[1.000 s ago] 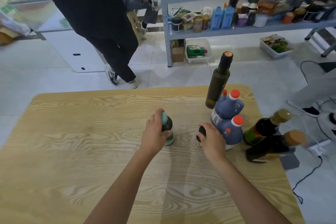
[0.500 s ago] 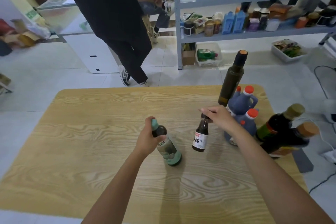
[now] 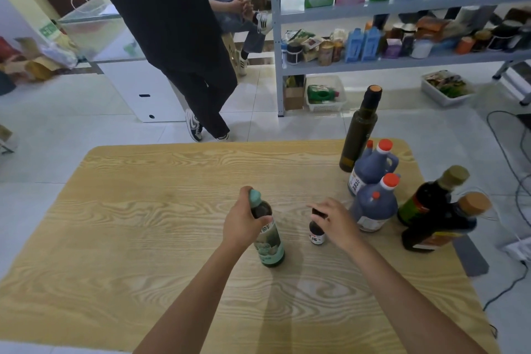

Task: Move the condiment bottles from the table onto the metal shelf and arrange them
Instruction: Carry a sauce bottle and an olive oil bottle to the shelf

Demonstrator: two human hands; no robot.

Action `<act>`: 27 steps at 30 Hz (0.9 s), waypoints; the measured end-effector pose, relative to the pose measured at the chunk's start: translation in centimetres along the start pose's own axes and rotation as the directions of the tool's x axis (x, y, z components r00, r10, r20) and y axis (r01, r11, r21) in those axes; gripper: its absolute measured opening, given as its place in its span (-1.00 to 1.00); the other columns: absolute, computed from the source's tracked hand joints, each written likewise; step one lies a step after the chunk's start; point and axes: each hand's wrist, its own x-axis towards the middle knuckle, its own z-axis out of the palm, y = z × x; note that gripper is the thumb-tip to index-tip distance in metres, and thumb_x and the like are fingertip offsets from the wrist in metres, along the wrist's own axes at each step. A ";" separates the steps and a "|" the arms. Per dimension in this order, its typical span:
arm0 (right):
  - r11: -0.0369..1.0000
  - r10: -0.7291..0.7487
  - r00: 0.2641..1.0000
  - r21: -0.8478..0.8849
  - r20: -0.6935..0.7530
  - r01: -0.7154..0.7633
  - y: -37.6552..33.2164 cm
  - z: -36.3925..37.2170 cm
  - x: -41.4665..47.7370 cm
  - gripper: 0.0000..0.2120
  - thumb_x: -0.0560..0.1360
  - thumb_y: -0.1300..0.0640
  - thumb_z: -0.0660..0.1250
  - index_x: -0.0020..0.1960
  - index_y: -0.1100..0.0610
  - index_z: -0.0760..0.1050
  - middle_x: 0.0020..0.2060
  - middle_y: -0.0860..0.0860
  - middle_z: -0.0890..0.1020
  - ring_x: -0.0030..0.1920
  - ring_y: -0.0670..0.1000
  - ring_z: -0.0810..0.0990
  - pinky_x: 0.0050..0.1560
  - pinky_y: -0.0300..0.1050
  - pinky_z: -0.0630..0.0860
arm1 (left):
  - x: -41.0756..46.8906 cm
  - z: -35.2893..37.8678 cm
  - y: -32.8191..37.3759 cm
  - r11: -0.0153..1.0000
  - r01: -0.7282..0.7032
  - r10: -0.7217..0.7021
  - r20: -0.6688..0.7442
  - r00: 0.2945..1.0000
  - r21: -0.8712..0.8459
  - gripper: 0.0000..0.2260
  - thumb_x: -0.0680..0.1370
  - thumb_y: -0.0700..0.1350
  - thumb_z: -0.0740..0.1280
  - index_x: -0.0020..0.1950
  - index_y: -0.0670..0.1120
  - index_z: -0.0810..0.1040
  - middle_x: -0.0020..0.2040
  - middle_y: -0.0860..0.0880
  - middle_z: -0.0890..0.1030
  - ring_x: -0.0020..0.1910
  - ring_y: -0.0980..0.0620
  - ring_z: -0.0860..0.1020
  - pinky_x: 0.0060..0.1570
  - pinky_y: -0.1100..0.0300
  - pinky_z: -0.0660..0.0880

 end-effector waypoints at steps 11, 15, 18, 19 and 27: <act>0.987 0.039 0.992 -0.158 0.118 -0.020 -0.1 -0.7 -0.1 -0.58 0.52 -0.08 0.29 0.36 -0.06 0.40 0.21 -0.03 0.49 0.24 -0.02 0.42 0.21 -0.06 0.41 | 0.7 0.5 0.7 0.999 0.035 -0.035 -0.024 0.999 -0.025 -0.43 0.36 -0.05 0.53 0.22 0.02 0.27 0.00 -0.03 0.54 -0.07 -0.08 0.56 -0.09 -0.07 0.57; 0.993 0.032 0.991 -0.114 0.133 -0.017 -1.6 -1.7 -0.2 -0.51 0.51 -0.09 0.30 0.40 -0.04 0.34 0.28 -0.06 0.45 0.30 -0.03 0.40 0.26 -0.04 0.41 | 1.1 1.2 0.9 0.994 0.046 -0.048 -0.020 0.999 -0.099 -0.41 0.36 -0.10 0.54 0.25 -0.01 0.28 0.01 -0.06 0.54 -0.05 -0.11 0.56 -0.06 -0.06 0.56; 0.998 -0.031 0.993 0.058 -0.117 0.038 -4.3 -5.0 0.3 -0.67 0.54 0.03 0.28 0.30 0.02 0.46 0.15 -0.03 0.55 0.14 -0.05 0.51 0.13 -0.10 0.49 | 1.6 1.4 1.1 0.988 0.053 -0.059 -0.039 0.997 -0.144 -0.41 0.35 -0.13 0.54 0.26 -0.03 0.31 -0.01 -0.03 0.53 -0.05 -0.09 0.54 -0.08 0.01 0.53; 0.990 -0.027 0.964 0.126 -0.265 0.062 -5.3 -6.7 0.7 -0.72 0.55 0.07 0.27 0.25 0.04 0.49 0.10 -0.02 0.57 0.06 -0.07 0.53 0.06 -0.14 0.51 | 1.8 1.5 1.1 0.986 0.053 -0.062 -0.048 0.997 -0.157 -0.41 0.35 -0.13 0.54 0.26 -0.03 0.31 -0.01 -0.03 0.53 -0.05 -0.08 0.54 -0.08 0.01 0.53; 0.940 0.312 0.755 0.302 -0.577 -0.158 -4.7 -20.4 10.8 -0.24 0.47 0.21 0.38 0.52 0.02 0.04 0.46 0.04 0.24 0.45 0.06 0.22 0.35 0.00 0.32 | 3.5 1.9 2.2 0.990 -0.008 -0.007 -0.106 0.994 -0.143 -0.43 0.36 -0.18 0.53 0.23 0.01 0.31 0.01 -0.01 0.53 -0.03 -0.08 0.53 -0.05 -0.06 0.55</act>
